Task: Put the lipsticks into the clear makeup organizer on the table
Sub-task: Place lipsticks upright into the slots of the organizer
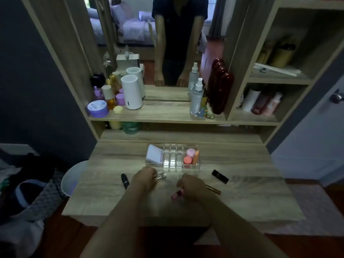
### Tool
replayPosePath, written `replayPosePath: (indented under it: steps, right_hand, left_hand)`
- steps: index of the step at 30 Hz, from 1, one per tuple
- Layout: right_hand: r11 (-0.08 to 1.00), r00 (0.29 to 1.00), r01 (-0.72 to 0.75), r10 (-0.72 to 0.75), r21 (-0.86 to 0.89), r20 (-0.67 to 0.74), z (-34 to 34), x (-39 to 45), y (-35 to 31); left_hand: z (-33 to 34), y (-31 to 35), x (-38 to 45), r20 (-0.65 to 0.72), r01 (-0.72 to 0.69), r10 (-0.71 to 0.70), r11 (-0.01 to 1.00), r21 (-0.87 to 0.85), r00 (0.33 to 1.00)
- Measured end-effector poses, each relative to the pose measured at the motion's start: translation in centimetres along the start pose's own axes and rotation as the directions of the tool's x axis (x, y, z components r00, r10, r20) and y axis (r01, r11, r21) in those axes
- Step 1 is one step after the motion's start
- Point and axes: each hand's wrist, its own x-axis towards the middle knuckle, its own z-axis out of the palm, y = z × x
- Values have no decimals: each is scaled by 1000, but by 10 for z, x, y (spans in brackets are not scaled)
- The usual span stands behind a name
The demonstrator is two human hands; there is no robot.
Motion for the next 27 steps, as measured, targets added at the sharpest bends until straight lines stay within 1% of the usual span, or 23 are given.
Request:
replayPosePath:
  steps: [1,3,5,8,11,13,16,18,23,25,27]
  right_hand:
    - [1000,999,7,-6,-25,35,1,4,-3]
    - [997,999,28,-25,-65,48,1,9,-8]
    - [997,998,20,-16,-71,59,3,14,-11]
    - [987,996,71,-61,-146,70,3,20,-15]
    - [980,991,76,-54,-185,119,0,26,-16]
    - [979,990,82,-59,-186,125,-5,28,-17]
    - [984,996,82,-76,-161,44,-18,34,-17]
    - [994,997,49,-54,-93,-48,-32,40,-17]
    - [994,966,-14,41,105,-255,-79,54,-16]
    - [981,945,-14,77,194,-319,-98,59,-15]
    - [970,920,1,95,244,-381,-112,65,-15]
  left_hand:
    - [3,-1,3,6,-6,6,1000,-5,1000]
    - [7,-2,7,-8,-25,24,999,-31,1000]
    - [12,-2,12,-28,-44,42,997,-56,999]
    - [14,0,20,-78,-80,73,993,-87,994]
    - [15,2,25,-83,-95,90,993,-65,992]
    - [14,3,28,-62,-90,87,994,-54,994]
    - [7,4,32,-12,-105,105,993,-45,994]
    - [-1,9,32,-27,-140,138,986,-92,990]
    - [-35,28,44,-235,-221,156,934,-280,959]
    - [-52,31,53,-279,-232,134,905,-356,951]
    - [-69,33,61,-313,-250,120,874,-417,942]
